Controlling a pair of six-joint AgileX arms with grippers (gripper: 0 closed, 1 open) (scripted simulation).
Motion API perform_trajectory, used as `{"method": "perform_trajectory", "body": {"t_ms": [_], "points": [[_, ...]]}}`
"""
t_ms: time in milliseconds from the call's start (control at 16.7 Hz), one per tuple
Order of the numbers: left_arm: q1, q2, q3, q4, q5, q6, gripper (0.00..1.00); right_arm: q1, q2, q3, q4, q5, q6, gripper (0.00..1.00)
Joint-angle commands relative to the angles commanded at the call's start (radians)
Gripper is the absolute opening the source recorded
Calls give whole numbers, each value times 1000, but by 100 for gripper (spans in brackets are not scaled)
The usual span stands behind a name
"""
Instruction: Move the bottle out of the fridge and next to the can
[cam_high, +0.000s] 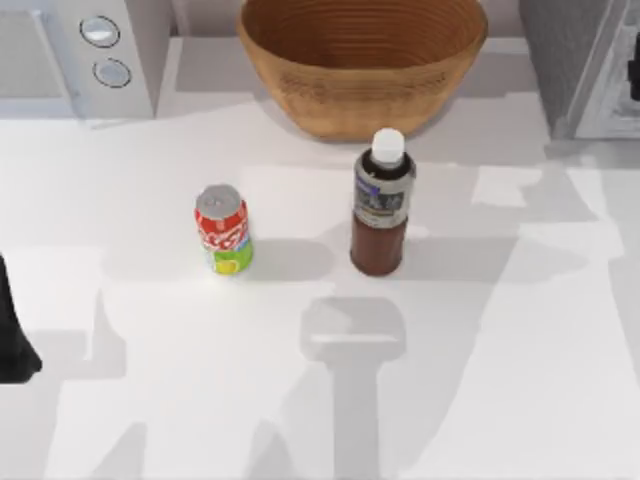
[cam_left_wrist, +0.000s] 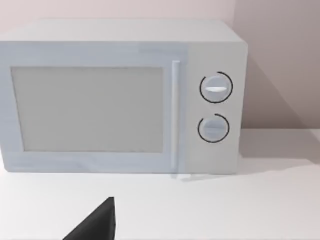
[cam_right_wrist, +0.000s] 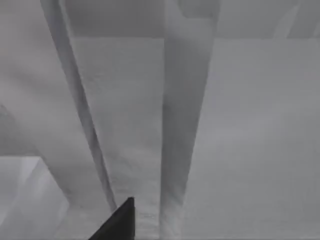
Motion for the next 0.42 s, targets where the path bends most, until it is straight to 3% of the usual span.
{"method": "perform_trajectory", "body": {"t_ms": [420], "points": [[0,0,0,0,0,0,100,0,174,230,-47,5,3,100]]}}
